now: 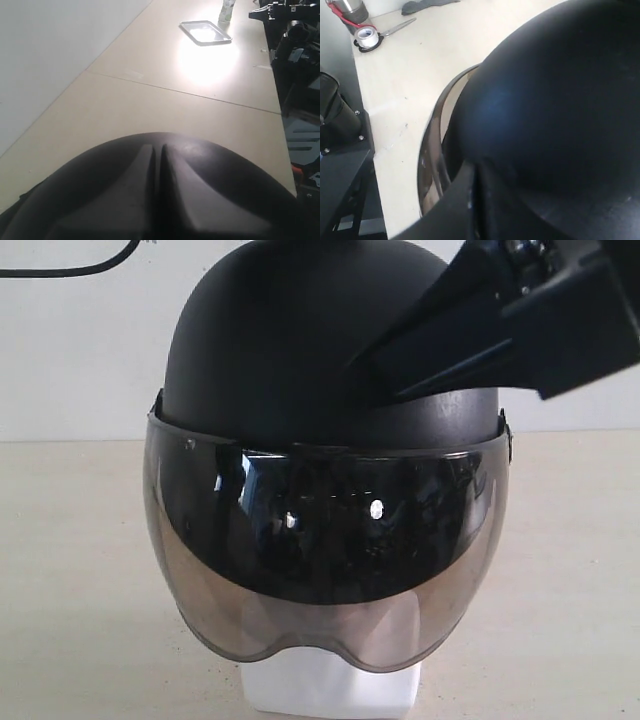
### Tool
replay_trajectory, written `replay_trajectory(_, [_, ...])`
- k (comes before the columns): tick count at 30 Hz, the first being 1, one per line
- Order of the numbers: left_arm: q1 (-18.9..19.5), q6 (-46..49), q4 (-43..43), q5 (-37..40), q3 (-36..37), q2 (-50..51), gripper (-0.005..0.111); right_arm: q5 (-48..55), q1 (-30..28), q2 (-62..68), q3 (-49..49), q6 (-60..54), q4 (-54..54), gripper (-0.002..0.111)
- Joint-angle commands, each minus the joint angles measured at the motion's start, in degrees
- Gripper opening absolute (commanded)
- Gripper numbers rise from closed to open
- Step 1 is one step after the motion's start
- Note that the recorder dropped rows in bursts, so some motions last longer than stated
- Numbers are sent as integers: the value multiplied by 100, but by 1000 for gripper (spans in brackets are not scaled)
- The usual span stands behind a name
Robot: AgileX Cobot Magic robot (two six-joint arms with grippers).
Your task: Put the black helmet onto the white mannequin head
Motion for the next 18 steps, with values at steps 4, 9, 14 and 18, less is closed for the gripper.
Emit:
replay_trajectory(4, [2,47,51,120,0,207,4,-84,248,149,-23,332,-409,0])
replay_trajectory(9, [2,47,71,133,0,226,4,50,248,260,-23,485,-508,0])
replay_trajectory(14, [2,-28,70,133,0,226,4,144,248,305,-23,549,-522,0])
replay_trajectory(18, [2,-82,78,133,0,226,4,161,248,317,-23,549,-522,0])
